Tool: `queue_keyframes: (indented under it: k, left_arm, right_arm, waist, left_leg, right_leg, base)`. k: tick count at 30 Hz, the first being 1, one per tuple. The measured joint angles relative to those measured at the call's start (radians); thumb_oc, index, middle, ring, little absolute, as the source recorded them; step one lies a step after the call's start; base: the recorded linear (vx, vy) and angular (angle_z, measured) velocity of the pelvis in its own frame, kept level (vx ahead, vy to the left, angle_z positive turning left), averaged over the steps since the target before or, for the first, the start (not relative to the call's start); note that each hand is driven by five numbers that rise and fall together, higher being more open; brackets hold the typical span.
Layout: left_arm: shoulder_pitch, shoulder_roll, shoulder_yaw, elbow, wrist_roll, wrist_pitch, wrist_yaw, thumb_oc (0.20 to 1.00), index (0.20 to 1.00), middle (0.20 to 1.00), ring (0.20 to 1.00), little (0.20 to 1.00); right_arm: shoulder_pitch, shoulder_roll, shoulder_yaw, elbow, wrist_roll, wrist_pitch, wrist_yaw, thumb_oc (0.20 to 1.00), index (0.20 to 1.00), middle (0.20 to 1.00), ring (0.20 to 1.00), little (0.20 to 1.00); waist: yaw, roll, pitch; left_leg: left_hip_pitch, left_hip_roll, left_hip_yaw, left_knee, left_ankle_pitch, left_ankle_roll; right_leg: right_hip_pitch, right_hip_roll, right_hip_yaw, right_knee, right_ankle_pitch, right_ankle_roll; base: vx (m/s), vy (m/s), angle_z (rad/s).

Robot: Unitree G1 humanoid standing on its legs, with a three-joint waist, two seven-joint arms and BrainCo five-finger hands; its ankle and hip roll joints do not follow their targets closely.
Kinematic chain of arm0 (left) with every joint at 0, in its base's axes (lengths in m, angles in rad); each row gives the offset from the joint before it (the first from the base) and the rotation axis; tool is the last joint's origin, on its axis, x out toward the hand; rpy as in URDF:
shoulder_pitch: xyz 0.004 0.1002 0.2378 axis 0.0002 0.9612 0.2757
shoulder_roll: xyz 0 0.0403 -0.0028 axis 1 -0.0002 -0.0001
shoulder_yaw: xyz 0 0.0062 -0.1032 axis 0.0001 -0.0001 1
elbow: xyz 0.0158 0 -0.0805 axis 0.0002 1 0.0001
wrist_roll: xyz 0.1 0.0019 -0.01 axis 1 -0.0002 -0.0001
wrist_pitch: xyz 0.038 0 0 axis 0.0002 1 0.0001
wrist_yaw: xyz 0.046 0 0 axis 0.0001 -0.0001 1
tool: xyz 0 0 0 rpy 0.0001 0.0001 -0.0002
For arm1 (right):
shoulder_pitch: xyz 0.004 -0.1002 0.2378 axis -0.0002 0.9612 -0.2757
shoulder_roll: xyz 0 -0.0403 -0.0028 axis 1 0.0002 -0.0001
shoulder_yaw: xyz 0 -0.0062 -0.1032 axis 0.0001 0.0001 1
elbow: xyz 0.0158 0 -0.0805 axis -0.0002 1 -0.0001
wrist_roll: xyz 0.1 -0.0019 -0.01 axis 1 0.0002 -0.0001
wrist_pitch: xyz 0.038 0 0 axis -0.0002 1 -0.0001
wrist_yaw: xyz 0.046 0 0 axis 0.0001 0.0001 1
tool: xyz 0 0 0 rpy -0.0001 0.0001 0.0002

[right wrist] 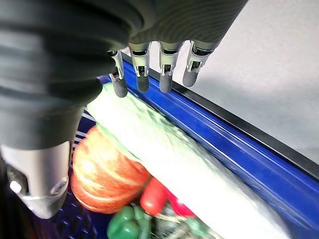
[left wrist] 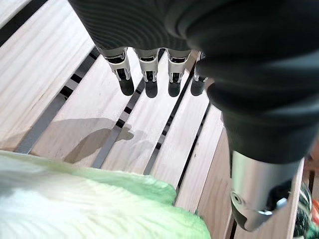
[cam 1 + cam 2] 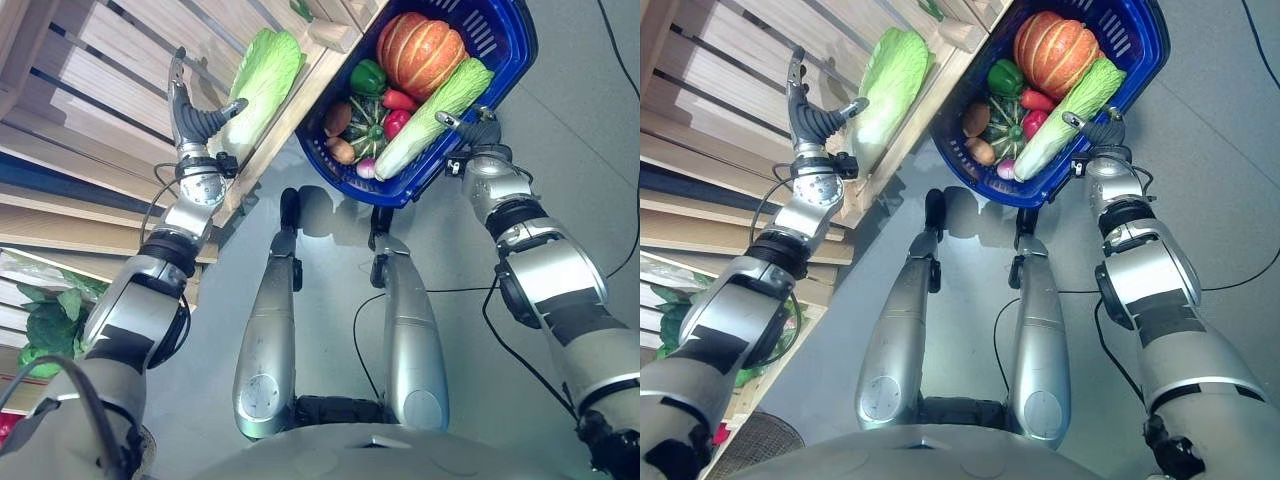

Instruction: Pick up fruits and vegetables into the basket

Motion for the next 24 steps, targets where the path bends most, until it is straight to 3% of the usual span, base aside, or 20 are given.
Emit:
queue_keyframes:
  k: [9, 17, 24]
  left_arm:
    - [-0.003, 0.012, -0.043, 0.004, 0.084, 0.091, -0.001, 1.000, 1.000, 1.000, 1.000, 1.000]
    - [-0.016, 0.030, -0.056, 0.080, 0.113, 0.137, -0.020, 1.000, 1.000, 1.000, 1.000, 1.000]
    - [-0.030, 0.036, -0.055, 0.210, 0.104, 0.198, -0.028, 1.000, 1.000, 1.000, 1.000, 1.000]
  right_arm:
    - [0.019, -0.019, -0.002, -0.162, -0.002, -0.154, -0.139, 1.000, 1.000, 1.000, 1.000, 1.000]
    - [0.088, -0.033, -0.038, -0.289, -0.004, -0.235, -0.278, 1.000, 1.000, 1.000, 1.000, 1.000]
    - [0.159, -0.045, -0.077, -0.285, -0.001, -0.298, -0.362, 1.000, 1.000, 1.000, 1.000, 1.000]
  waist:
    - [-0.024, 0.000, 0.000]
    - [-0.056, 0.000, 0.000]
    - [-0.093, 0.000, 0.000]
  left_leg:
    - [-0.001, 0.002, 0.008, -0.004, -0.001, 0.001]
    - [-0.005, 0.002, 0.025, -0.005, -0.007, 0.006]
    - [-0.005, 0.002, 0.033, -0.005, -0.011, 0.010]
  right_leg:
    - [-0.004, 0.003, 0.007, -0.013, 0.004, -0.001]
    - [-0.014, 0.007, 0.027, -0.021, 0.010, 0.005]
    - [-0.011, 0.009, 0.038, -0.037, 0.023, 0.010]
  base:
    - [-0.01, 0.028, -0.02]
    - [-0.01, 0.026, -0.05]
    - [0.00, 0.010, -0.05]
